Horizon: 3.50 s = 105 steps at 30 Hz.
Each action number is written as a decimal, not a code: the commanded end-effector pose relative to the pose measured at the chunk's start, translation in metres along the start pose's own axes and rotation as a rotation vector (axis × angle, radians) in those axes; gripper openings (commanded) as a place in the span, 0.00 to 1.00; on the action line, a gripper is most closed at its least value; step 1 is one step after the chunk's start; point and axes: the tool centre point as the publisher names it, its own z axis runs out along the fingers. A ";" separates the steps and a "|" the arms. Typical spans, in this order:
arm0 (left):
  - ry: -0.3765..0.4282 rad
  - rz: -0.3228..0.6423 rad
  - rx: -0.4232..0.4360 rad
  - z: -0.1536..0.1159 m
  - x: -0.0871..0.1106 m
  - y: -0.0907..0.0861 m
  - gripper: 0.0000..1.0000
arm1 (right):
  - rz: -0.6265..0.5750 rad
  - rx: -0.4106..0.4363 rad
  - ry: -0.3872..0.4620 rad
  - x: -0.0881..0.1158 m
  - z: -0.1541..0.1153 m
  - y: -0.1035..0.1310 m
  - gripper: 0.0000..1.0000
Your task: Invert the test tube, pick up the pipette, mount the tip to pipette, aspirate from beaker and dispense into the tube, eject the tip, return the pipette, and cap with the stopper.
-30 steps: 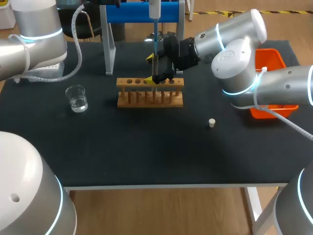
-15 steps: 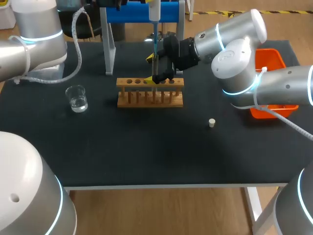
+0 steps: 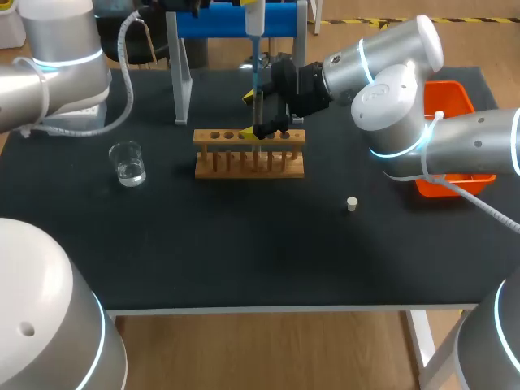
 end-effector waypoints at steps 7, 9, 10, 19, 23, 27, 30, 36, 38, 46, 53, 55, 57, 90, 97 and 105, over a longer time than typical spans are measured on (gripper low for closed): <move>0.005 0.007 -0.002 0.000 -0.007 -0.002 0.00 | 0.000 0.002 0.000 0.000 0.000 0.000 1.00; 0.008 0.009 0.000 0.001 -0.008 -0.002 0.00 | 0.000 0.002 0.000 0.000 0.000 0.000 1.00; 0.010 0.010 0.001 0.001 -0.009 -0.002 0.00 | 0.000 0.002 0.000 0.000 0.000 0.000 1.00; 0.026 0.011 0.008 0.005 -0.012 -0.002 0.00 | 0.000 0.002 0.000 0.000 0.000 0.000 1.00; 0.031 0.006 0.011 0.007 -0.011 -0.001 0.00 | 0.000 0.002 0.000 0.000 0.000 0.000 1.00; 0.036 0.001 0.010 0.008 -0.009 0.000 0.00 | 0.000 0.002 0.000 0.000 0.000 0.000 1.00; 0.037 -0.002 0.010 0.008 -0.007 0.000 0.00 | 0.000 0.002 0.000 0.000 0.000 0.000 1.00; 0.039 -0.011 0.009 0.010 -0.002 0.001 0.00 | 0.000 0.002 0.000 0.000 0.000 0.000 1.00; 0.037 -0.013 0.008 0.010 -0.001 0.001 0.00 | 0.000 0.002 0.000 0.000 0.000 0.000 1.00; 0.024 -0.017 0.001 0.006 0.002 0.002 0.00 | 0.000 0.002 0.000 0.000 0.000 0.000 1.00; 0.020 -0.014 0.000 0.005 0.001 0.004 0.00 | 0.000 0.002 0.000 0.000 0.000 0.000 1.00; 0.021 -0.011 0.001 0.006 0.000 0.004 0.00 | 0.000 0.002 0.000 0.000 0.000 0.000 1.00; 0.023 -0.010 0.001 0.006 0.000 0.006 0.00 | 0.000 0.002 0.000 0.000 0.000 0.000 1.00; 0.055 0.015 0.000 0.009 0.001 0.020 0.00 | 0.000 0.002 0.000 0.000 0.000 0.000 1.00; 0.062 0.011 -0.011 0.010 0.002 0.024 0.00 | 0.000 0.002 0.000 0.000 0.000 0.000 1.00; 0.073 0.023 -0.024 0.011 0.003 0.026 0.00 | 0.000 0.001 0.000 0.000 0.000 0.000 1.00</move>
